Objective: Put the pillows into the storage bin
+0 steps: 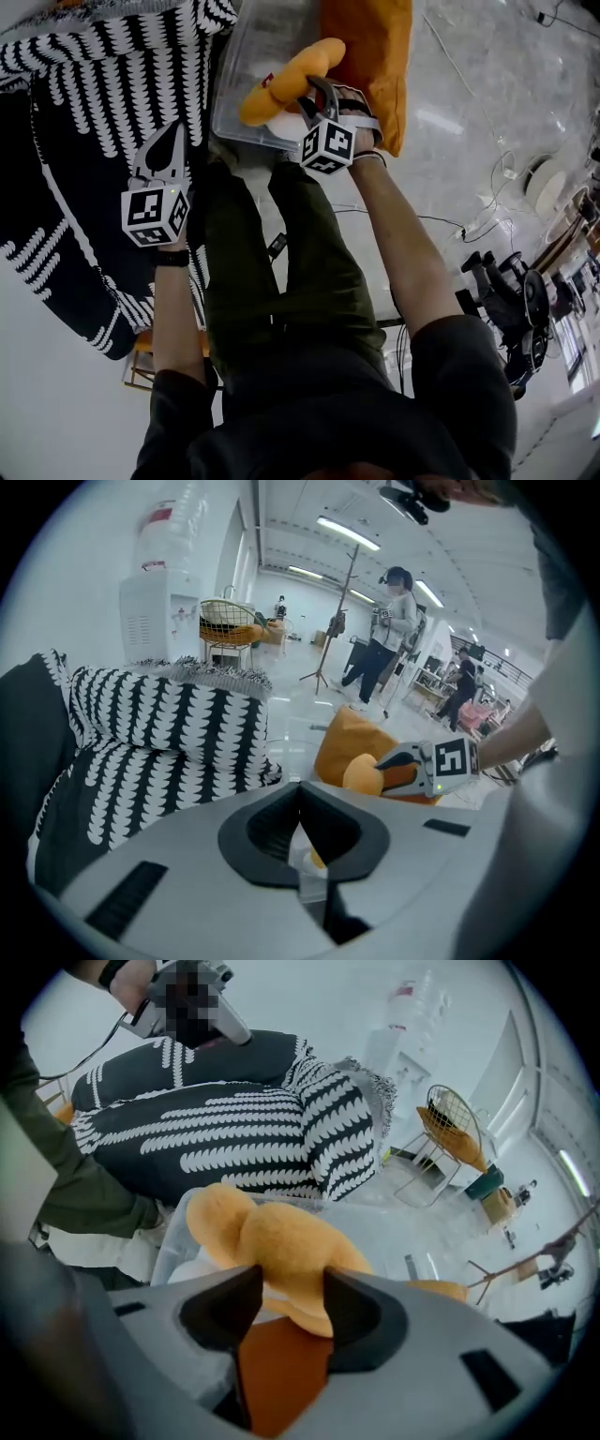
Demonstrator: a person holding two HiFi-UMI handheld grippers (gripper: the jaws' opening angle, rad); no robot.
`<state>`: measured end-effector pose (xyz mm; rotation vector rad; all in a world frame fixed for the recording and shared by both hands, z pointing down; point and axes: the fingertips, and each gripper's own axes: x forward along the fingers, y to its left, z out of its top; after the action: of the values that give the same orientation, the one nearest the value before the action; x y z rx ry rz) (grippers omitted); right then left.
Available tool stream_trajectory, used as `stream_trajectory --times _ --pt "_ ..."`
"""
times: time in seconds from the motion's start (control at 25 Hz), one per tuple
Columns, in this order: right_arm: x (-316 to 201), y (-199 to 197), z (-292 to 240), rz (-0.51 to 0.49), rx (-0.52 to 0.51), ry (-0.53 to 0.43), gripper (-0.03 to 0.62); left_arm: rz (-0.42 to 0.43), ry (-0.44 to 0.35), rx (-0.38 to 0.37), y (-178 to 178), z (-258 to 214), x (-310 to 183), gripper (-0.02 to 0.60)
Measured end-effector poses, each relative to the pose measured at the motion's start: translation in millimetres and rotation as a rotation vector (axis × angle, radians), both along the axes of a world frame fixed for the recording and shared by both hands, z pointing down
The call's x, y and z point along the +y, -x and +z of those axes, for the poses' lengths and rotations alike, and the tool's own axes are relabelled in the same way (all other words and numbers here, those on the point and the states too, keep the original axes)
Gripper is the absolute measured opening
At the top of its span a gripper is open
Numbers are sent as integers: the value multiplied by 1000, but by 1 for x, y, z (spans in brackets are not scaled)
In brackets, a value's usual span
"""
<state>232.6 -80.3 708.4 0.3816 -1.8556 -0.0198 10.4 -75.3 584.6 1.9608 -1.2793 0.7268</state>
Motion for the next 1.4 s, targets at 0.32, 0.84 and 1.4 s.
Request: stream_trajectory --times 0.32,0.84,1.4 --pt "21 -34 -62 130 18 12 189 42 -86 2 -16 -69 -16 5" --pt "-15 -59 -279 453 -206 -191 188 177 -259 19 -69 -233 -28 5" --pt "4 -85 -517 630 -510 -436 158 444 -490 98 -175 -413 -23 5"
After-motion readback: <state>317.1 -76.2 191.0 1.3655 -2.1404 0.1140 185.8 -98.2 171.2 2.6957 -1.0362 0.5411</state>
